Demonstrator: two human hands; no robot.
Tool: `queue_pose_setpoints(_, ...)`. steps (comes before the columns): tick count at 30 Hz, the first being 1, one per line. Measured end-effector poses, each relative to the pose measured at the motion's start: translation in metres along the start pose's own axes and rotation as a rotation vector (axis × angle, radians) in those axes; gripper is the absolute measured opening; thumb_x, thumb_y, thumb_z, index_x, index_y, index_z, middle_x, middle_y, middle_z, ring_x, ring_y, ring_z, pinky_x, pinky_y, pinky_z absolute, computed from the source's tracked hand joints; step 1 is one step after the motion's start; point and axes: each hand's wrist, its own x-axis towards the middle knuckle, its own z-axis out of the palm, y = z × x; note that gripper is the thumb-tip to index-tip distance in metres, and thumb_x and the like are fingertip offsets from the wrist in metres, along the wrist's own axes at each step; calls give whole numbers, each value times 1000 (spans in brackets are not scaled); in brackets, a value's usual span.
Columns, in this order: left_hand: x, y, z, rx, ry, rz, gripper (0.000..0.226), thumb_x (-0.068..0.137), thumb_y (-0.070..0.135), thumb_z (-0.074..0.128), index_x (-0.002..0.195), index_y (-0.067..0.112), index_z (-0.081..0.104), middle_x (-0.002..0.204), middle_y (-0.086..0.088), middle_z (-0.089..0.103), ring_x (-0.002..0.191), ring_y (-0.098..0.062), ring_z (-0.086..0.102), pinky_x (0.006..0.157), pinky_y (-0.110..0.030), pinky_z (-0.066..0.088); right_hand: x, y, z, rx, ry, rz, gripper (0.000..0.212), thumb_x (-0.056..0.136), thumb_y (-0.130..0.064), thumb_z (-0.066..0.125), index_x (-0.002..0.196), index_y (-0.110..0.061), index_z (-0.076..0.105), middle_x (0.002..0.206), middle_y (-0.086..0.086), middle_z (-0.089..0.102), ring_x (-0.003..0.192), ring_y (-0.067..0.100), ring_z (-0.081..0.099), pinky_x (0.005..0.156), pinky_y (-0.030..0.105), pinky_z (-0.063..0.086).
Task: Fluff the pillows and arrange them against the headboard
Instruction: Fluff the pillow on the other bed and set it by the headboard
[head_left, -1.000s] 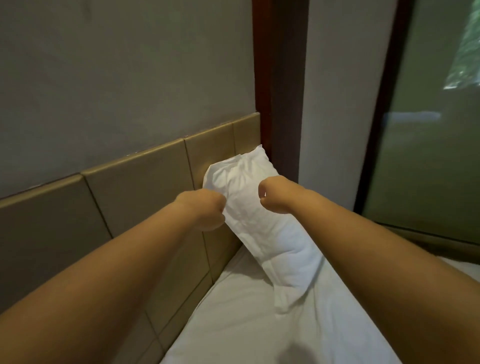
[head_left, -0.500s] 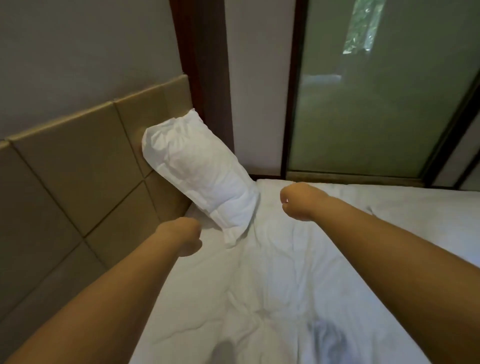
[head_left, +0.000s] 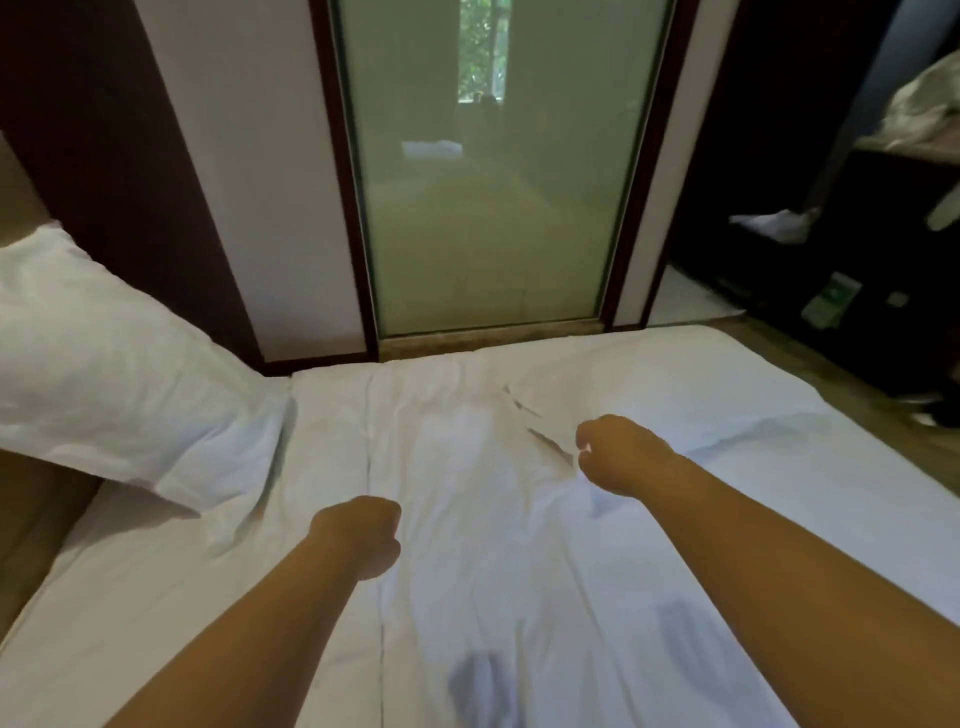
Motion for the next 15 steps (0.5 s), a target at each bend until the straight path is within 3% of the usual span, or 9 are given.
queue_pose_setpoints(9,144,217,24,76,-78,46,27,89,15,43,113,17,55,114,-1,57,106,-23,59,81,-32,46,96,227,88,9,-145,74,36,96,-19,40,131,-19,45,133,7,47,120,27,49,96,37,43)
queue_pose_setpoints(15,212,312,54,55,-33,34,33,93,29,42,125,19,46,117,-4,53,108,-25,58,76,-32,39,162,291,136,25,-150,6,45,94,-21,45,138,-21,37,129,7,48,119,26,49,94,35,43)
